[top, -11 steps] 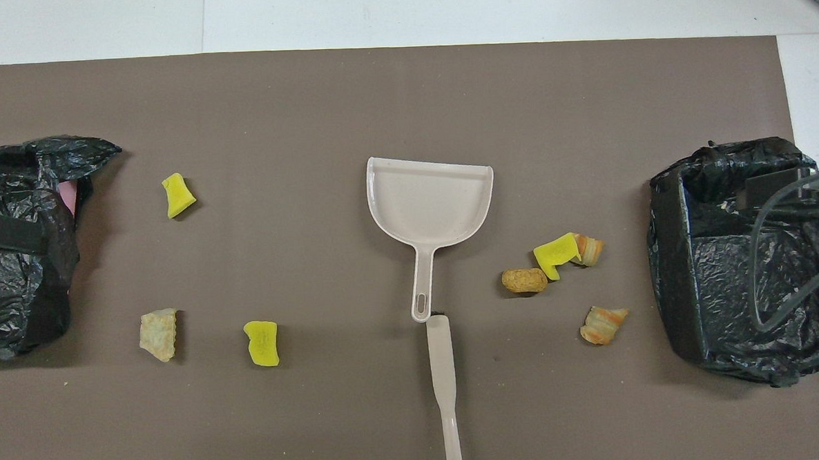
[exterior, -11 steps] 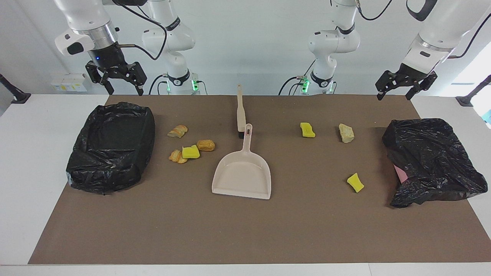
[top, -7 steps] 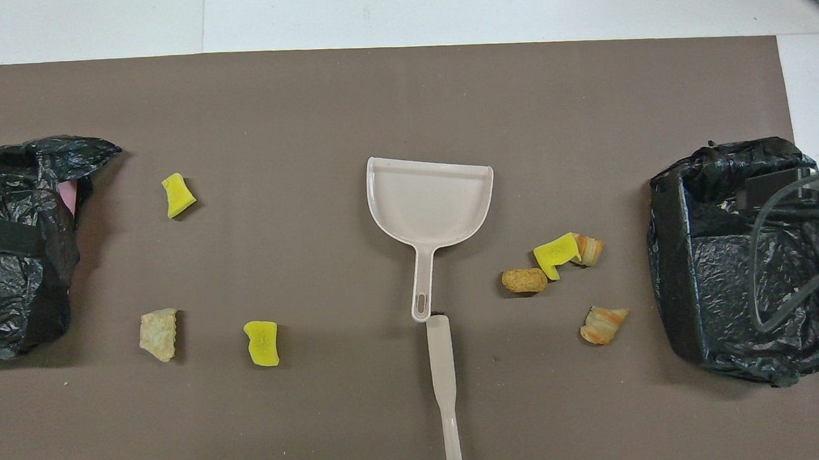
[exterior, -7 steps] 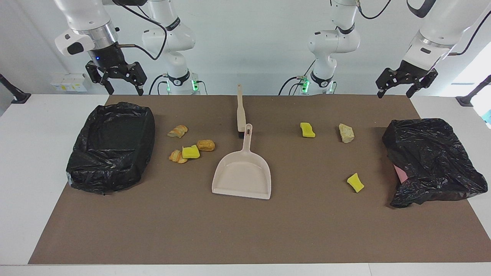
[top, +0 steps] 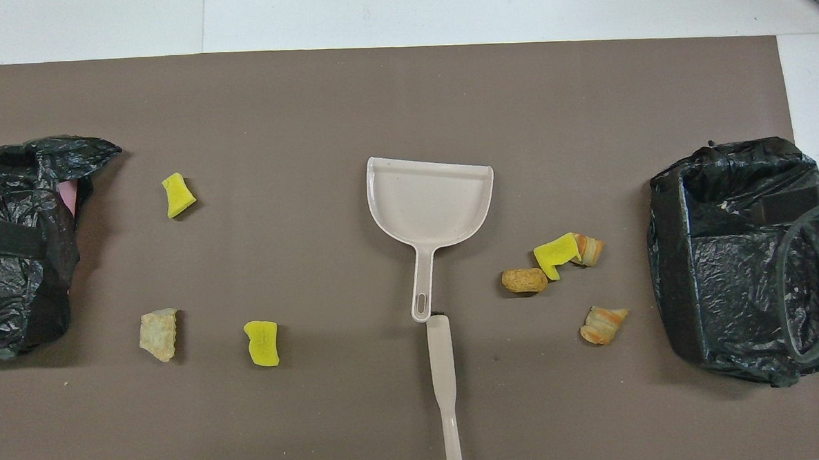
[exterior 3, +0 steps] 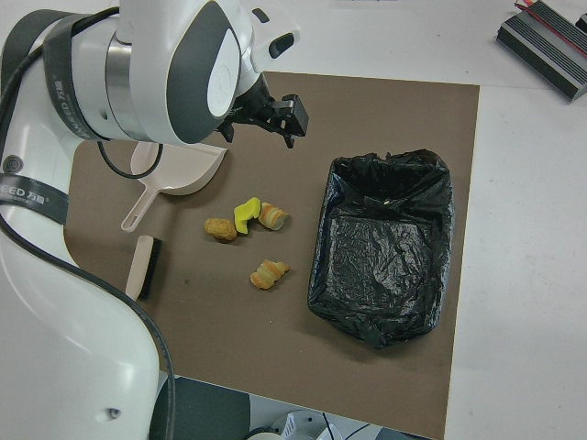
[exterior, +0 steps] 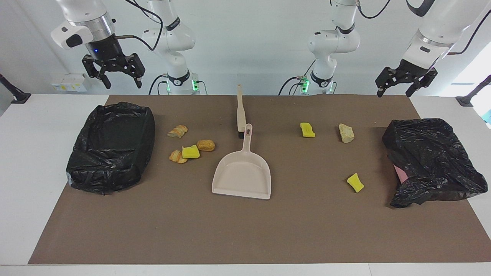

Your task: Sweep and dump trash in bin

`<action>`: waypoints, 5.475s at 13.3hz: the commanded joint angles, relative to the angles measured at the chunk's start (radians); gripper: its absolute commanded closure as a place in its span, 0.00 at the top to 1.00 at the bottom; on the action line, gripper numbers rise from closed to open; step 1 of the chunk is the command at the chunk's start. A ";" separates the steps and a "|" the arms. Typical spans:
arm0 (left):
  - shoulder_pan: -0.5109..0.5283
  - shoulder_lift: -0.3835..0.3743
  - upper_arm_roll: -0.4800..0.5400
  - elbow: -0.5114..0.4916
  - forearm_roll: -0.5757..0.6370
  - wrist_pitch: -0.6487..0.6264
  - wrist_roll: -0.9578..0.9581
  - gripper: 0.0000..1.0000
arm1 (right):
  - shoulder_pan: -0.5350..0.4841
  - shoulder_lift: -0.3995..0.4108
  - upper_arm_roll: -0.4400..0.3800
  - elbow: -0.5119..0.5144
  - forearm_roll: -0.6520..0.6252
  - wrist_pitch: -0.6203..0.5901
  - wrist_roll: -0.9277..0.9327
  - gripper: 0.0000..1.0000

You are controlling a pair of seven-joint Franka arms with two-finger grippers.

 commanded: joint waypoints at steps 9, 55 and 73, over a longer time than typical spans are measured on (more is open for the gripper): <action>-0.143 -0.057 -0.001 -0.085 -0.023 -0.003 -0.008 1.00 | -0.006 -0.027 -0.002 -0.038 -0.007 -0.006 -0.028 1.00; -1.118 0.099 0.002 -0.680 -0.069 0.812 -0.908 0.78 | -0.005 -0.033 -0.002 -0.049 -0.009 -0.015 -0.066 1.00; -0.940 0.003 0.005 -0.677 -0.105 0.498 -0.902 0.00 | -0.005 -0.035 -0.002 -0.050 -0.009 -0.015 -0.066 1.00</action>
